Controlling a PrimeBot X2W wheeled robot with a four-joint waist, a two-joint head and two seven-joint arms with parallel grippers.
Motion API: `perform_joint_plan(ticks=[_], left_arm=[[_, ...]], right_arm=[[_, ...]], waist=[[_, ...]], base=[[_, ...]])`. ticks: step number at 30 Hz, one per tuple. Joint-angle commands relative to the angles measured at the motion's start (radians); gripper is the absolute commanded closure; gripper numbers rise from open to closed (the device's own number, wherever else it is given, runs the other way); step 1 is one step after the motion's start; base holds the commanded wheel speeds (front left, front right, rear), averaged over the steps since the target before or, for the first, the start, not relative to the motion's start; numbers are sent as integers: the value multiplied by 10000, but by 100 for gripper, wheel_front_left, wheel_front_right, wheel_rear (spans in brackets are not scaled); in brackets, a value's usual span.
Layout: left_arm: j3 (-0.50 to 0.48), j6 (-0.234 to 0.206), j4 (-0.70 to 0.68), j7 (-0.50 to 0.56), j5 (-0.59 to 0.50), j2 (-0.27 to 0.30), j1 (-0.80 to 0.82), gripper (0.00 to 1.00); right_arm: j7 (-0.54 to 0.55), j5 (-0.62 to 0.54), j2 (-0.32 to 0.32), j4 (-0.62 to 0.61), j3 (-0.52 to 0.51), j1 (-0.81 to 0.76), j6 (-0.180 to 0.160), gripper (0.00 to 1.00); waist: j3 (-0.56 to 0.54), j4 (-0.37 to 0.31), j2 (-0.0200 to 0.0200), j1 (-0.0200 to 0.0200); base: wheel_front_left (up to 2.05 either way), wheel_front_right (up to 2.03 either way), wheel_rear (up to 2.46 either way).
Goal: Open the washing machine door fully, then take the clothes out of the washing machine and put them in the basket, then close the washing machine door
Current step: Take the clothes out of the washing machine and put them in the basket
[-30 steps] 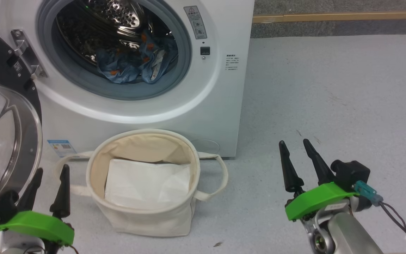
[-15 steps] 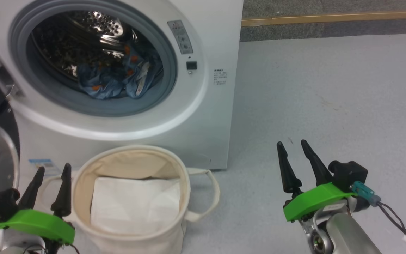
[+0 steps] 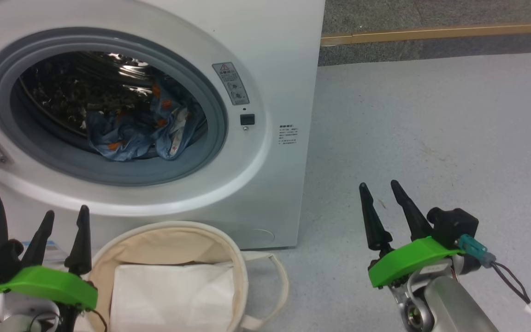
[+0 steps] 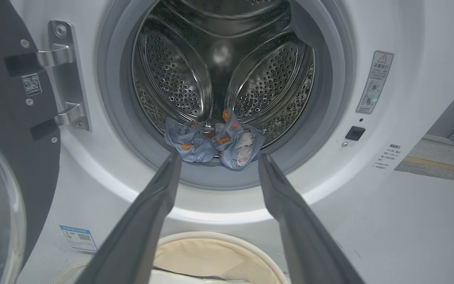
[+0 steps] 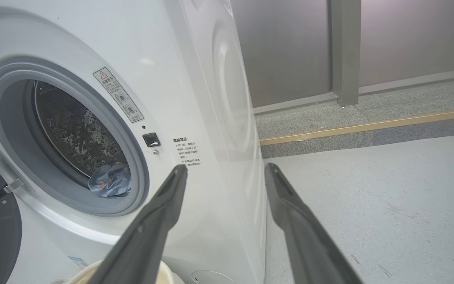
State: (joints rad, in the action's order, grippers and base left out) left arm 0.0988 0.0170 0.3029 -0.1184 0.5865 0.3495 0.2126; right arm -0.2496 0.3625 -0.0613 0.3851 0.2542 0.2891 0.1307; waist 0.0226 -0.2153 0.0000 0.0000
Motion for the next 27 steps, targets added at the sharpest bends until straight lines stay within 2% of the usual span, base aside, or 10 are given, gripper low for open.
perform_joint_plan(ticks=[1, 6, 8, 17, 23, 27], left_arm=[[-435, -99, -213, -155, -16, 293, 521, 0], [-547, -268, 2, -288, 92, 176, 647, 0], [-499, -156, 24, -303, 150, 155, 690, 0], [-321, -163, 333, -459, -23, 180, 1128, 0], [121, -214, 1008, -203, -427, 232, 2242, 0], [650, 8, 1826, 5, -827, 230, 3678, 0]], right_arm=[[-122, -52, 104, -304, 224, 401, 0, 0], [-122, -45, 104, -337, 234, 421, 0, 0], [-122, -43, 104, -356, 234, 428, 0, 0], [-122, -10, 101, -556, 272, 473, 0, 0], [-122, -59, 101, -800, 220, 604, 0, 0], [-122, -142, 102, -1117, 8, 807, 0, 0]], waist=[[13, 15, 0, 0], [51, 44, 0, 0], [65, 45, 0, 0], [226, 19, 0, 0], [658, -43, 0, 0], [1431, -52, 0, 0]], base=[[32, -32, 0], [5, -5, 0], [0, 0, 0], [0, 0, 0], [0, 0, 0], [0, 0, 0]])
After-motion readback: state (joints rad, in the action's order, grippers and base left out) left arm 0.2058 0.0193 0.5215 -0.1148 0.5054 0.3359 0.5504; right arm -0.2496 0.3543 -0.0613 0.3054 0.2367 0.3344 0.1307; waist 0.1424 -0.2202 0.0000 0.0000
